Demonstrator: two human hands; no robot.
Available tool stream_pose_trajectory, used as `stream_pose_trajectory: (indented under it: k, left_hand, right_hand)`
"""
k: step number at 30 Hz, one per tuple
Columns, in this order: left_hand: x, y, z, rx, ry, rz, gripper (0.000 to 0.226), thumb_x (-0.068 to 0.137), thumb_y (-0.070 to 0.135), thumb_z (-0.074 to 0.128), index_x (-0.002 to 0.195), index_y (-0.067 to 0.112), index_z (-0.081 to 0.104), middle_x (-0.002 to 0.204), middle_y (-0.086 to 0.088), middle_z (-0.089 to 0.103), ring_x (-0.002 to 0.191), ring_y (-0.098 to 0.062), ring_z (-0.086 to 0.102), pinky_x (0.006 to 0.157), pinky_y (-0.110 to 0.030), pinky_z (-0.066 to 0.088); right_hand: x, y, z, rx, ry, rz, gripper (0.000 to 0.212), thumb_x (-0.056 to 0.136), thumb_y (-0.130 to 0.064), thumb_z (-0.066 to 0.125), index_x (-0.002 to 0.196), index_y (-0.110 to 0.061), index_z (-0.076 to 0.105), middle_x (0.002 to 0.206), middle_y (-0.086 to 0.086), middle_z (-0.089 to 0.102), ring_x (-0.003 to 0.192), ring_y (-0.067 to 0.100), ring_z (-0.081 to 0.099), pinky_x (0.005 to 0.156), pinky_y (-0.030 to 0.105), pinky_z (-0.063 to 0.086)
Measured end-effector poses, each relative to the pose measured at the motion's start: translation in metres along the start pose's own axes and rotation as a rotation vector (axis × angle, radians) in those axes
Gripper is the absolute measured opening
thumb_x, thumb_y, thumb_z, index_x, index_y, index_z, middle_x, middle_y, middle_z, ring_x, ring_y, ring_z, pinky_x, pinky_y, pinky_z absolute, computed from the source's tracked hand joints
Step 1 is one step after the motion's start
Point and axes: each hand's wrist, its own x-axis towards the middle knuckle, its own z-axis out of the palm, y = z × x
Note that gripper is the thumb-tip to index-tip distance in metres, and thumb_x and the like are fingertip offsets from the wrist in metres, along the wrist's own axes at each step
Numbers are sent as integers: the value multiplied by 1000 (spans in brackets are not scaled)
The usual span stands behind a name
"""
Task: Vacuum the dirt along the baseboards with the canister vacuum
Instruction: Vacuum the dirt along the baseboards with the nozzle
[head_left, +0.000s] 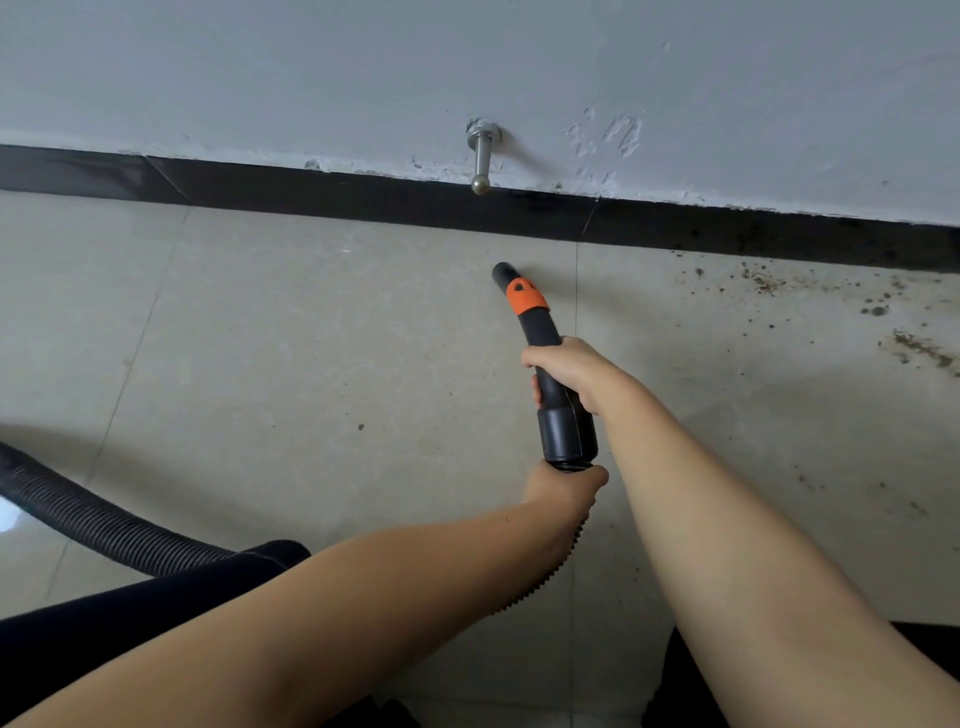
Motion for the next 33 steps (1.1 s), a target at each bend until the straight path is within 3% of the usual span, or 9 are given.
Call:
stream_pose_trajectory:
  k: [5, 12, 19, 23, 28, 33]
  left_hand:
    - [-5, -11, 2, 6, 20, 0, 13, 82, 12, 60, 89, 11, 49, 64, -2, 46, 52, -15, 40, 52, -23, 37]
    - [-12, -22, 22, 260, -191, 16, 19, 85, 5, 58, 89, 18, 46, 74, -3, 47, 61, -12, 45, 54, -21, 42]
    - [-17, -32, 77, 420, -285, -14, 22, 84, 10, 64, 101, 12, 49, 73, -3, 51, 61, -13, 48, 56, -22, 44]
    - [-14, -33, 102, 481, -295, -16, 26, 84, 12, 65, 104, 12, 49, 75, -3, 52, 62, -14, 50, 60, -25, 47]
    - [-9, -24, 118, 563, -286, -13, 41, 84, 14, 65, 121, 5, 52, 72, -3, 52, 58, -13, 48, 54, -22, 43]
    - [-6, -16, 132, 556, -289, 18, 43, 84, 12, 64, 124, 4, 51, 73, -4, 52, 60, -14, 49, 55, -23, 44]
  right_hand:
    - [-8, 11, 2, 15, 9, -3, 10, 83, -4, 53, 84, -10, 45, 59, 7, 50, 43, 18, 47, 49, 26, 46]
    - [-28, 57, -47, 287, 235, 43, 9, 83, -3, 52, 81, -9, 45, 57, 8, 50, 44, 20, 47, 51, 28, 46]
    - [-47, 98, -110, 442, 411, 71, 10, 84, -2, 53, 79, -8, 45, 56, 9, 48, 35, 19, 46, 47, 27, 44]
    - [-53, 110, -137, 509, 452, 70, 14, 85, -1, 52, 76, -8, 44, 58, 10, 47, 29, 15, 45, 41, 21, 43]
    - [-51, 117, -158, 600, 515, 74, 14, 85, -2, 54, 76, -8, 44, 59, 9, 47, 44, 20, 46, 50, 30, 45]
    - [-48, 115, -175, 635, 514, 67, 16, 85, -3, 55, 76, -8, 44, 58, 8, 47, 34, 15, 46, 43, 25, 45]
